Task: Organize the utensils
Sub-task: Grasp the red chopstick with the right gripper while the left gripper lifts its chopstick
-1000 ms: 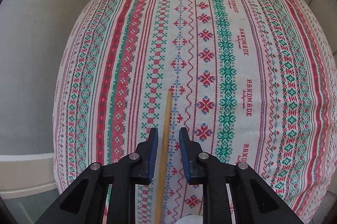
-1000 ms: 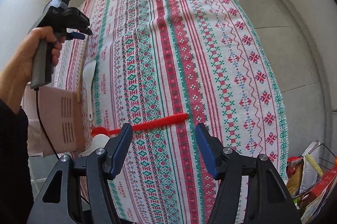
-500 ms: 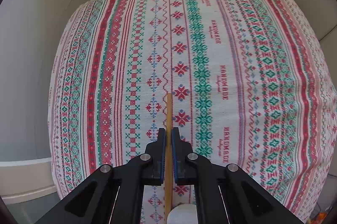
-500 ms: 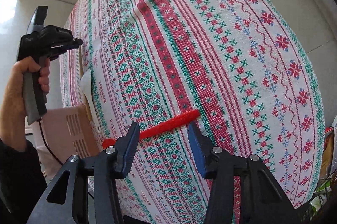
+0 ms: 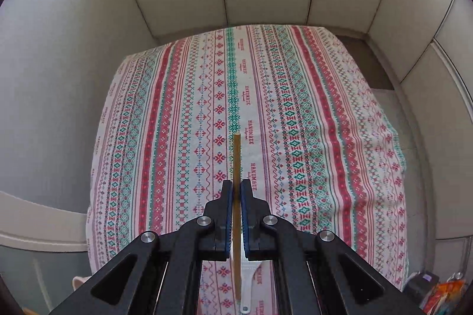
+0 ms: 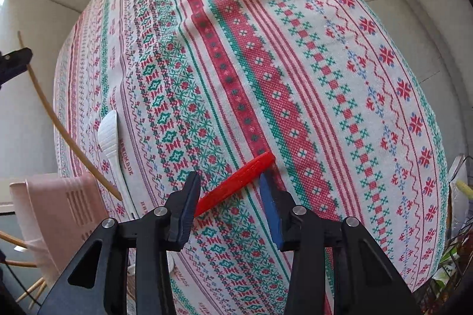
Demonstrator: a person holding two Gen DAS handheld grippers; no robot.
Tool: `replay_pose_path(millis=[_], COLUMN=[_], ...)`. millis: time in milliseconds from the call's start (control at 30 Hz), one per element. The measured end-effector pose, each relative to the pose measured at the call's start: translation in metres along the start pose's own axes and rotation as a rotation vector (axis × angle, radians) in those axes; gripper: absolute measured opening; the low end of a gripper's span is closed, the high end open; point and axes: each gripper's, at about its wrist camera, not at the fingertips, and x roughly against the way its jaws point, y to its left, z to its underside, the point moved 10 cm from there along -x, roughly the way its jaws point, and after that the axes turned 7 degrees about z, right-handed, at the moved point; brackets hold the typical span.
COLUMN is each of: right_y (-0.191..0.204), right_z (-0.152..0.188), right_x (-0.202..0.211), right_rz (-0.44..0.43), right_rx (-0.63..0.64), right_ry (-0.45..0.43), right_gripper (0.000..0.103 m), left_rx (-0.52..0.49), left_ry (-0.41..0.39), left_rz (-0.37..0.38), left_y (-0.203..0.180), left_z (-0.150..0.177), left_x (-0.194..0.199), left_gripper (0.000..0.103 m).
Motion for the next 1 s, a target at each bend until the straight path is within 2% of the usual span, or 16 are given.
replay_pose_path(millis=[133, 233, 333, 400, 467, 633, 767, 1000], right_y=[0.011, 0.022, 0.03, 0.034, 0.035, 0.03, 0.021, 0.033], right_z=[-0.011, -0.018, -0.026, -0.032, -0.037, -0.048, -0.048, -0.045], right_x=[-0.003, -0.006, -0.01, -0.012, -0.013, -0.012, 0.004, 0.086], right_rz=[0.053, 0.138, 0.191, 0.183, 0.123, -0.075, -0.16, -0.232], right_rx=[0.042, 0.116, 0.189, 0.201, 0.196, 0.14, 0.083, 0.142], right_ry=[-0.048, -0.105, -0.16, -0.182, -0.195, -0.175, -0.176, -0.339], right_gripper=[0.044, 0.04, 0.027, 0.018, 0.013, 0.012, 0.012, 0.012], left_rx=[0.017, 0.025, 0.034, 0.039, 0.041, 0.044, 0.039, 0.03], left_ry=[-0.053, -0.092, -0.128, -0.151, -0.175, -0.221, -0.258, -0.353], left_rz=[0.021, 0.017, 0.022, 0.036, 0.05, 0.075, 0.102, 0.153], left_y=[0.004, 0.01, 0.014, 0.016, 0.017, 0.018, 0.019, 0.026], left_z=[0.011, 0.017, 0.022, 0.024, 0.025, 0.028, 0.032, 0.043], left_x=[0.033, 0.054, 0.072, 0.085, 0.096, 0.12, 0.142, 0.197], left_gripper=[0.005, 0.005, 0.005, 0.005, 0.005, 0.005, 0.005, 0.005])
